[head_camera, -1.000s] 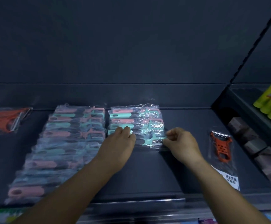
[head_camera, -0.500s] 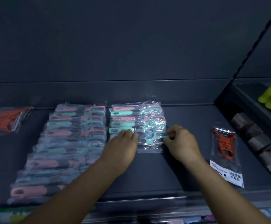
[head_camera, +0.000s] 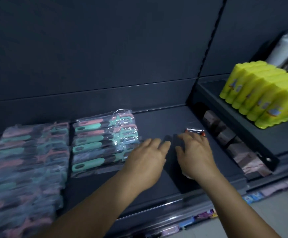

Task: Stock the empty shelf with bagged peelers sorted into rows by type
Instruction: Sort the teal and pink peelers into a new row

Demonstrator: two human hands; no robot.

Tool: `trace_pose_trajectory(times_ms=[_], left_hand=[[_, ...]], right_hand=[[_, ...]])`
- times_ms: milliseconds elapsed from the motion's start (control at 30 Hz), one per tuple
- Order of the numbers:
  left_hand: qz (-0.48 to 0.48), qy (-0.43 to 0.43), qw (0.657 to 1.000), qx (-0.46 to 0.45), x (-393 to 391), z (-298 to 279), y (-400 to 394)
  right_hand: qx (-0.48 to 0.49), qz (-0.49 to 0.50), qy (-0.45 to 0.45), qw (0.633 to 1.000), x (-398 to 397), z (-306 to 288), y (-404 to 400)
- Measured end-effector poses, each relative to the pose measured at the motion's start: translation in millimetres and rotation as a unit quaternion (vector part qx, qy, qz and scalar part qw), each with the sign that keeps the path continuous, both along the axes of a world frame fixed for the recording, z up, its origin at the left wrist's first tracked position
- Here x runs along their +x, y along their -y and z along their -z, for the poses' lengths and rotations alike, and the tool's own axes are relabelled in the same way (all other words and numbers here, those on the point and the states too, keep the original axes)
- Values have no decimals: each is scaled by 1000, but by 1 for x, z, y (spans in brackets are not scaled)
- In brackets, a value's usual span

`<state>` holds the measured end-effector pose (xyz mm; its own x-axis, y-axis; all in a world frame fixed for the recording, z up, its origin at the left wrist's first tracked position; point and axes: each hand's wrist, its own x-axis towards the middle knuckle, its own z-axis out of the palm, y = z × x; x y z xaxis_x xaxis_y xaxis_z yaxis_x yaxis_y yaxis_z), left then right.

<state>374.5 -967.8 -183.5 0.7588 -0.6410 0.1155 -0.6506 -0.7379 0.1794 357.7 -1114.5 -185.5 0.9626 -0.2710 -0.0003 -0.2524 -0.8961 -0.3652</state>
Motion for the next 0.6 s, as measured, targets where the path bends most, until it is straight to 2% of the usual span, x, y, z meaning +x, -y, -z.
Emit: trace_pose_trajectory(times_ms=[100, 200, 300, 433, 600], left_hand=[[4, -35, 999, -8, 1, 1, 33], [-14, -81, 997, 3, 6, 5, 56], [-54, -81, 994, 40, 7, 5, 68], [-111, -77, 989, 65, 8, 7, 81], [-152, -78, 984, 45, 10, 7, 89]], right_hand=[[7, 57, -32, 998, -4, 9, 29], [71, 37, -41, 996, -8, 11, 43], [126, 25, -24, 991, -12, 5, 48], [105, 44, 9, 993, -2, 8, 58], [95, 40, -37, 994, 12, 12, 63]])
